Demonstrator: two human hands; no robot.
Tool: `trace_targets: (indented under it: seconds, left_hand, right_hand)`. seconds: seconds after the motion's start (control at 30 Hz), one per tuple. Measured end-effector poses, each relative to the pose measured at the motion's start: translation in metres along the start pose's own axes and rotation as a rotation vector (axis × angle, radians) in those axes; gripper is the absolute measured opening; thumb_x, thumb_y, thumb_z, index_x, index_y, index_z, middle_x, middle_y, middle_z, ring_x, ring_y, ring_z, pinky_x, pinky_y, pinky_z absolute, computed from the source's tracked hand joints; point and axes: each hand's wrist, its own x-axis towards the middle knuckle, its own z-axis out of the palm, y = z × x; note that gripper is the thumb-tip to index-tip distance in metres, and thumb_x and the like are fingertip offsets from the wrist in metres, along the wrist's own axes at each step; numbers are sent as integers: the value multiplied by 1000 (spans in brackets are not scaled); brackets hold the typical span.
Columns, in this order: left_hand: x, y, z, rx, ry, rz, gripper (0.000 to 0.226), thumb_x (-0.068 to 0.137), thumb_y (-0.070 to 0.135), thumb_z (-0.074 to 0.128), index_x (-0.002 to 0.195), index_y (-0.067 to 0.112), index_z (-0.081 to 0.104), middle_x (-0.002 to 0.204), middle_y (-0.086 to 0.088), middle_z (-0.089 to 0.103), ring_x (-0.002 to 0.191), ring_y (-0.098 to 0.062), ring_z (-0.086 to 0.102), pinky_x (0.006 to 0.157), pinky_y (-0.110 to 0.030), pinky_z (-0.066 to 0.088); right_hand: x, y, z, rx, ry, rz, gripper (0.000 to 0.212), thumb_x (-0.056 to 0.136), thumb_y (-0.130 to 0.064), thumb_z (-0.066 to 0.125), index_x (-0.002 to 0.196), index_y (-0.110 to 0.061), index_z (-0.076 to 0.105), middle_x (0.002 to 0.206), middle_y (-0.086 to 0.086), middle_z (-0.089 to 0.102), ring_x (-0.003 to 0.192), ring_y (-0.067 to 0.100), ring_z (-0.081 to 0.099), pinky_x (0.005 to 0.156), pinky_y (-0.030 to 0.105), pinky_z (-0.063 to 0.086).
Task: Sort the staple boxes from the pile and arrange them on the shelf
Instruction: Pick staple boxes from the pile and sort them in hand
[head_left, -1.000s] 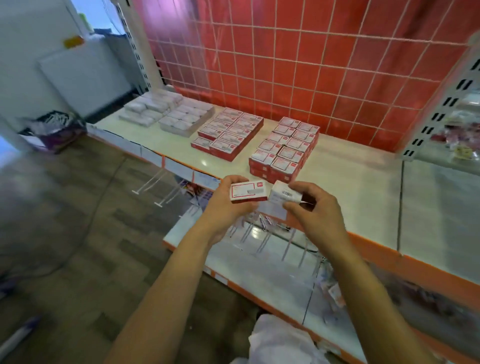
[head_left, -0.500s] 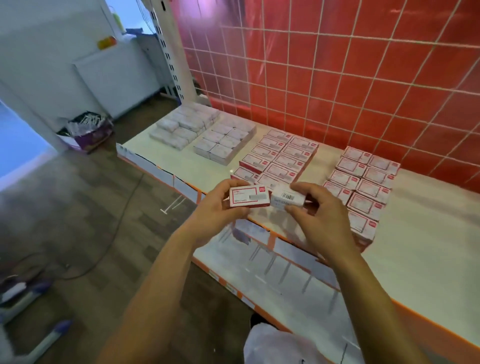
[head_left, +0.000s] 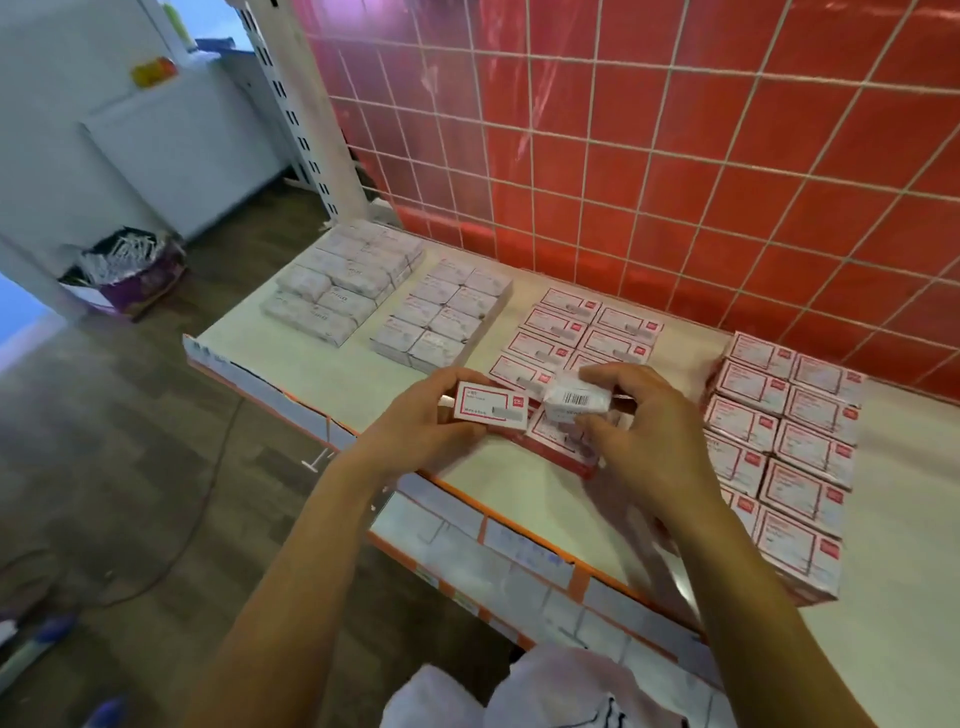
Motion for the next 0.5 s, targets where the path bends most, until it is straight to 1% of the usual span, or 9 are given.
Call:
trace_targets:
  seconds: [0.1,0.13,0.17,0.2,0.23,0.3,0.33,0.43,0.5]
  left_hand:
    - [8,1,-5,210,-15,62,43,83,20,72,120,35,57,116,17,63,96,10,59,74,-5,46]
    - [9,1,-5,277,-4,76,46,83,22,72,124,34,56,117,16,62,92,11,58,72,-2,44]
    - [11,1,-6,329,19,71,50,83,24,72,128,33,52,120,13,61,90,8,58,71,-2,44]
    - [11,1,-6,367,47,48,55,83,27,72,132,31,47,122,10,60,88,3,59,74,-5,45]
    - [12,1,-6,396,75,22,60,83,29,73,134,29,42,124,8,59,88,-1,59,79,-12,47]
    - [13,1,-6,449,95,0,61,82,31,72,132,28,38,127,7,60,85,-8,63,84,-28,50]
    - [14,1,-6,473,86,9,59,83,32,72,131,28,38,128,6,60,86,-10,64,85,-31,50]
    - [21,1,-7,511,53,69,57,85,33,70,131,27,37,127,4,62,95,-13,65,85,-30,49]
    - [26,-2,-8,538,36,102,58,85,35,69,132,27,36,124,3,64,96,-15,66,85,-31,50]
  right_hand:
    - [6,0,5,-19,4,28,41,83,-8,68,121,-23,60,124,-10,52,105,1,44,76,1,36]
    - [8,0,6,-23,7,34,41,83,-8,68,121,-23,60,125,-9,52,104,1,44,79,4,37]
    - [9,-1,9,-23,10,40,42,83,-8,68,121,-23,60,127,-8,53,105,2,45,84,9,40]
    - [11,-2,11,-23,15,46,42,83,-9,69,121,-23,60,129,-7,54,107,3,46,88,13,41]
    - [13,-3,13,-27,20,48,42,83,-10,69,121,-23,60,129,-7,54,108,3,46,88,13,39]
    - [17,-6,18,-50,33,38,42,82,-12,69,121,-24,60,128,-7,54,106,0,43,85,5,35]
    - [20,-7,21,-56,43,38,42,82,-12,70,121,-24,60,127,-7,54,106,0,44,85,5,35]
    - [26,-14,29,-30,79,64,41,81,-11,70,119,-23,61,127,-4,56,108,4,47,93,18,40]
    - [29,-19,36,-14,93,75,40,81,-11,71,118,-22,62,126,-4,57,109,6,50,93,19,40]
